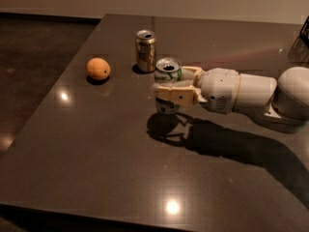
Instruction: Place 7up can upright
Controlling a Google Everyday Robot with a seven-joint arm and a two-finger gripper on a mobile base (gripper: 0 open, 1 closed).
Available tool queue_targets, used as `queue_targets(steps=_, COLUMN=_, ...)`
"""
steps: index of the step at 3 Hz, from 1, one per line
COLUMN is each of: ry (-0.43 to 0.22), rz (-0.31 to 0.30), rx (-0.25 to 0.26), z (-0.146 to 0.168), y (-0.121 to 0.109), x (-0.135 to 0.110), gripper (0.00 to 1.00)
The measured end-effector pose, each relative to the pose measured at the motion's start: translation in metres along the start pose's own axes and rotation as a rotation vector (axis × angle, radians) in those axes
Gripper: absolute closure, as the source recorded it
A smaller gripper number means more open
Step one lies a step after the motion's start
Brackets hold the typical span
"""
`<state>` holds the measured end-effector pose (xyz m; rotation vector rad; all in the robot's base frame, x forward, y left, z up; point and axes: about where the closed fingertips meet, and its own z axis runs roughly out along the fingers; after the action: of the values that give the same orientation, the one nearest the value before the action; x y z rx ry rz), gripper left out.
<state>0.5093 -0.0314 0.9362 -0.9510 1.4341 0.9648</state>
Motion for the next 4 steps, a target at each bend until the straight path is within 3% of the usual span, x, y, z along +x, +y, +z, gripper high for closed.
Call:
queue_targets(steps=1, ry=0.018, rz=-0.001, rx=0.002, z=0.004, y=-0.001, x=0.010, gripper=0.82)
queue_targets(steps=3, ry=-0.013, rz=0.004, rx=-0.014, z=0.009, y=-0.007, x=0.026, gripper=0.35)
queue_targets(steps=4, ry=0.012, rz=-0.016, rx=-0.006, z=0.012, y=-0.008, x=0.030, gripper=0.12)
